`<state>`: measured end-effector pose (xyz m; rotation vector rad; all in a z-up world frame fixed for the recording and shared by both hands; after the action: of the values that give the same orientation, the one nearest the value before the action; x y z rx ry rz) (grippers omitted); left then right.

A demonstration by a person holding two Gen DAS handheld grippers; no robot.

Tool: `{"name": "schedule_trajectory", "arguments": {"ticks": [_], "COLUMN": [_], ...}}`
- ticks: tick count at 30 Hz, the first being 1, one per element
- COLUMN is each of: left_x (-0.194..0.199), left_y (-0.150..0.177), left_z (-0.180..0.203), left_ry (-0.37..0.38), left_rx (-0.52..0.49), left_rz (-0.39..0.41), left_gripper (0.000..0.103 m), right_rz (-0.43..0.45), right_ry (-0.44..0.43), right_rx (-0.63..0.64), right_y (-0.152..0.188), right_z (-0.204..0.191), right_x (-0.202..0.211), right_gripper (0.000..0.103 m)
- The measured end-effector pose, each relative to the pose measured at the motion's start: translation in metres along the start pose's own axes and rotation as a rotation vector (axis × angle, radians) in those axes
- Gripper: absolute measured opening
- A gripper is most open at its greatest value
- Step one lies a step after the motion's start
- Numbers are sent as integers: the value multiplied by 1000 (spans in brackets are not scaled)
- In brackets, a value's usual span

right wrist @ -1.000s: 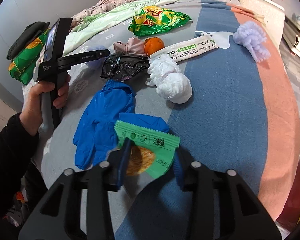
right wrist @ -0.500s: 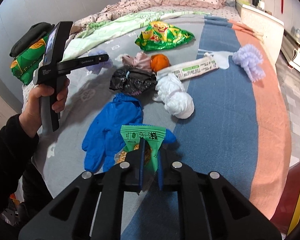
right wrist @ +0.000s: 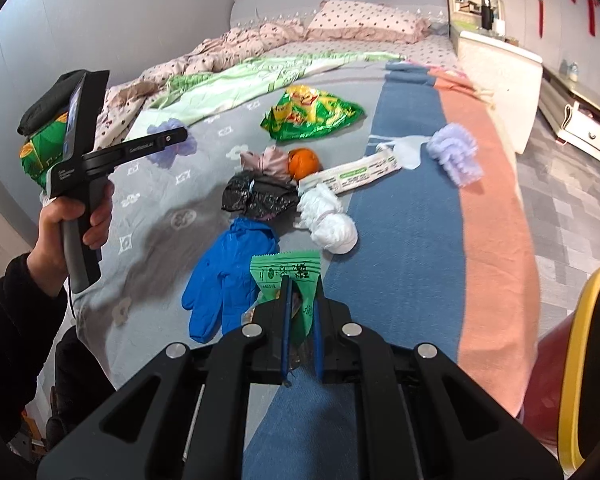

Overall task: Collect trash
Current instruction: 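Grasp the lilac mesh puff with the left tool while the right tool grasps the green snack wrapper, then carry the lilac puff and green wrapper to the yellow bin and release both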

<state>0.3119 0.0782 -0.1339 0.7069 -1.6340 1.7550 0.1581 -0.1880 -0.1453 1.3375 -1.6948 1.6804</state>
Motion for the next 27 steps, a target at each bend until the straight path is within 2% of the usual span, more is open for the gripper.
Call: {"name": "schedule_trajectory", "arguments": {"ticks": [14,27], "left_x": [68,130], "left_y": [-15,-36], "left_z": [40,129], "left_ry": [27,120], "left_rx": [-39,-115], "left_rz": [99,183], "left_gripper": [40,40], "right_rz": [137,295], "right_ry": [41,96], "right_rx": [-21,-99], "right_y": [-3,-12], "right_z": [6,48], "right_x": [70,156], "right_gripper": [8,8]}}
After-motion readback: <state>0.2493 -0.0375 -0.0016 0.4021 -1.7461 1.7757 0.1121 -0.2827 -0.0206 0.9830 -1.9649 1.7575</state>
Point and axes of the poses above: each gripper's, at about its wrist camera, not at the fingertips, and x roughly against the way its jaws point, z to its right, y to its underside, the point moved 9 cm from there along -x, roughly the way its jaws point, and after that the axes turned 7 degrees about -z, right-handed, at the moved point
